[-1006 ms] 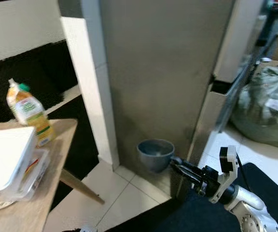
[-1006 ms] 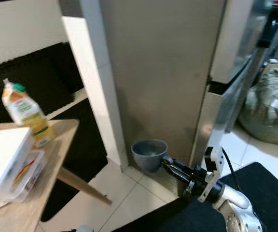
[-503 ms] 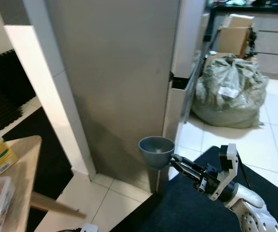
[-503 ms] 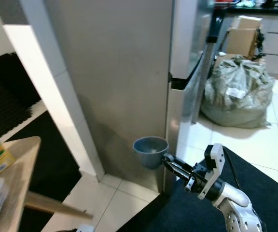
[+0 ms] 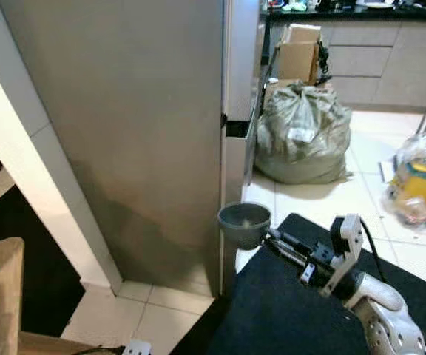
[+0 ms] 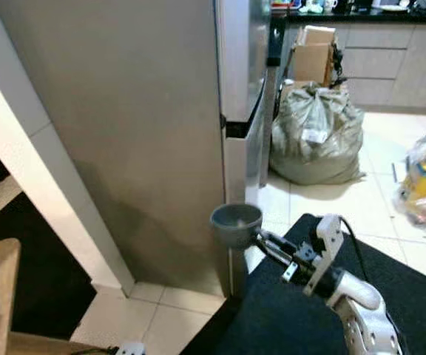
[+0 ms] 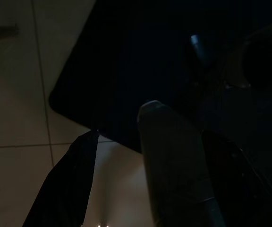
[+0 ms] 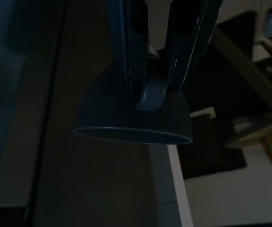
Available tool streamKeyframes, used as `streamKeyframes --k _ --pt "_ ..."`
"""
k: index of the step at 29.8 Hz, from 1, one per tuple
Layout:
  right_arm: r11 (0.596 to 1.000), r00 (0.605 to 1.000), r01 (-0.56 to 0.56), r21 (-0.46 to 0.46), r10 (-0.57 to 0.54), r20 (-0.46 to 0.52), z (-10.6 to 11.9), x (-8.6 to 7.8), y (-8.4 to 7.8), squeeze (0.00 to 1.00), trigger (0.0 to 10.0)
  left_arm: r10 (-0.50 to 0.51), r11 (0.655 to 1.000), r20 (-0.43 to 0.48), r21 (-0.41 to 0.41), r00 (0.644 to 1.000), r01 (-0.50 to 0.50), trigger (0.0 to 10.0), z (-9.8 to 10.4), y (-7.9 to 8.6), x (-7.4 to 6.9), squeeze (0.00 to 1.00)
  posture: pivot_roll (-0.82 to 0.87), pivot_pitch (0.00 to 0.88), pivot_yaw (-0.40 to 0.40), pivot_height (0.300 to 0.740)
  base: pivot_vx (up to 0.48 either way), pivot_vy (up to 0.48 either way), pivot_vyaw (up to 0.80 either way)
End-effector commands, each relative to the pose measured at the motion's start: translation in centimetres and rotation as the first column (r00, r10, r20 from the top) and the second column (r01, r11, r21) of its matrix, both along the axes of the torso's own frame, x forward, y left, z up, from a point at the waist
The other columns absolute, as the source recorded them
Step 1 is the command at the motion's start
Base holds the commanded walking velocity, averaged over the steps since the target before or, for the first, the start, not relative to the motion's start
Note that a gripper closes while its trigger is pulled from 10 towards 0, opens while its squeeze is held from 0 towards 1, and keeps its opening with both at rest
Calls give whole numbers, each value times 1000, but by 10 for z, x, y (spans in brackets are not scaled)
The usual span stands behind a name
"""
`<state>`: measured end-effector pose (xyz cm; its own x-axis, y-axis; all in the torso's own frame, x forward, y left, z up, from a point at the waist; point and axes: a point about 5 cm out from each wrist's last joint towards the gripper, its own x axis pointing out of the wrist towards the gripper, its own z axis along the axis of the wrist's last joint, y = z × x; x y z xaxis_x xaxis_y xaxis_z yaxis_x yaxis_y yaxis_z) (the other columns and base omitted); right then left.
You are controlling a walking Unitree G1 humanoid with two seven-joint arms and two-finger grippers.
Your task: Restocking fridge
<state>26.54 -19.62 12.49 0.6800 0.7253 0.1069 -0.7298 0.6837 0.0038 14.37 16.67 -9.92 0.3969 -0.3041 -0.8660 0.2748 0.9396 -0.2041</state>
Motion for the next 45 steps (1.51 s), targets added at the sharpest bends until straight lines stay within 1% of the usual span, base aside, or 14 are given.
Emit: streamKeyframes --k 1,4,6,11,13,18,36,39,45 --pt "1000 1000 13 -23 -13 7 -2 1 1 0 10000 -8 1000 -15 20 1000 9 10000 -1 5 -3 0 -107 10 79 740 0 0 0" --pt "998 999 28 -52 -27 21 -1 3 1 0 10000 -8 1000 -12 19 1000 8 10000 -1 4 -3 0 -108 8 79 740 0 0 0" --pt "998 1000 23 -53 -22 19 -2 3 1 0 10000 -8 1000 -13 18 1000 8 10000 -1 4 -3 0 -108 7 78 740 0 0 0" --pt "999 1000 12 -51 -11 18 -2 2 1 0 10000 -9 1000 -13 18 1000 9 10000 -1 4 -3 0 -110 7 77 740 0 0 0" --pt "999 1000 -5 -31 5 13 -1 0 2 0 10000 -10 1000 -14 17 1000 10 10000 -1 3 -3 0 -113 6 73 740 0 0 0" --pt "999 1000 -25 -22 25 12 1 0 4 0 10000 -6 1000 -9 13 1000 6 10000 -1 2 -2 0 -116 3 72 740 0 0 0" --pt "999 999 -40 -24 40 9 0 2 7 0 10000 5 1000 -1 5 1000 -5 10000 0 -2 2 0 -125 0 66 740 0 0 -736" --pt "999 999 -36 -24 36 10 1 3 7 0 10000 5 1000 -2 5 1000 -5 10000 0 -3 2 0 -125 0 66 740 0 0 -425" --pt "999 999 -33 -21 33 13 0 3 9 0 10000 4 1000 -5 15 1000 -4 10000 0 -1 1 0 -124 0 69 740 0 0 0"
